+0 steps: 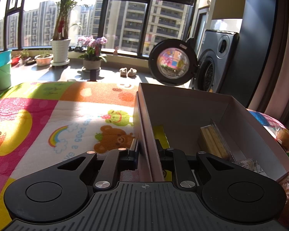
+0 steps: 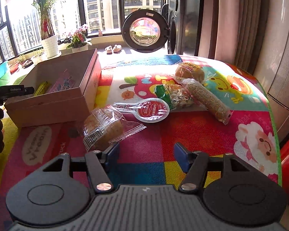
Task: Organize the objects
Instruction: 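Grasp the wrapped bread bun packet with the right tool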
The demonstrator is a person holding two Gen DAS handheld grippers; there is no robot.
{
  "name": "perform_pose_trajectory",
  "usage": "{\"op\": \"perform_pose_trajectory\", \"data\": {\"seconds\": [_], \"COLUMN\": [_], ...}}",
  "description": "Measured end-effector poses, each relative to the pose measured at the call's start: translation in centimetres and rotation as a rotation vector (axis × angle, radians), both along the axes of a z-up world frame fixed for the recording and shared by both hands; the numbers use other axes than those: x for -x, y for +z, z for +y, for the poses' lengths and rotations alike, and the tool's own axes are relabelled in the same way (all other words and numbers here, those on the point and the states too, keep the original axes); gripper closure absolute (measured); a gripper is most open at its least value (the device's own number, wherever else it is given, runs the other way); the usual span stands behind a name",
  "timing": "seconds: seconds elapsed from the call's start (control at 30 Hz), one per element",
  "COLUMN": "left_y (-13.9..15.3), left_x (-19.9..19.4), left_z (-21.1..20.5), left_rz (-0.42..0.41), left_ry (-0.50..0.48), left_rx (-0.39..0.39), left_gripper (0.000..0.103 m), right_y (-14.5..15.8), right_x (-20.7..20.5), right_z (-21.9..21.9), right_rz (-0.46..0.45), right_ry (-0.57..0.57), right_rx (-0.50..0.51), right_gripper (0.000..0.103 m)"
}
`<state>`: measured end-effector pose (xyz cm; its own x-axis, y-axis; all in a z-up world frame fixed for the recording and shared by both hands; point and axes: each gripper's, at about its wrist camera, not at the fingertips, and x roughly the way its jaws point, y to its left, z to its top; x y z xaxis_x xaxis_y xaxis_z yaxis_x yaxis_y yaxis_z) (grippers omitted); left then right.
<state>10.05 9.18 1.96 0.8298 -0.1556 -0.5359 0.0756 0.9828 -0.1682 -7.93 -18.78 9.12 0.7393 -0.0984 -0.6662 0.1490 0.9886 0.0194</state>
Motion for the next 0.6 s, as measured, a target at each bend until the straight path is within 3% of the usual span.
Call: {"op": "perform_pose_trajectory", "data": {"seconds": [0.17,0.37,0.6], "left_y": [0.0,0.0,0.0], "left_x": [0.0,0.0,-0.1], "left_z": [0.0,0.0,0.0], "left_rz": [0.000,0.002,0.002], "left_ry": [0.000,-0.003,-0.004], "left_rx": [0.002,0.007,-0.001], "left_gripper": [0.084,0.084,0.084], "right_y": [1.8,-0.8,-3.2], "right_x": [-2.1,-6.0,-4.3], "right_z": [-2.5,-3.5,-2.1], "right_rz": [-0.089,0.005,0.081], "right_ry": [-0.119,-0.206,-0.208], "right_rx": [-0.004,0.051,0.025], "right_gripper": [0.040,0.040,0.040]}}
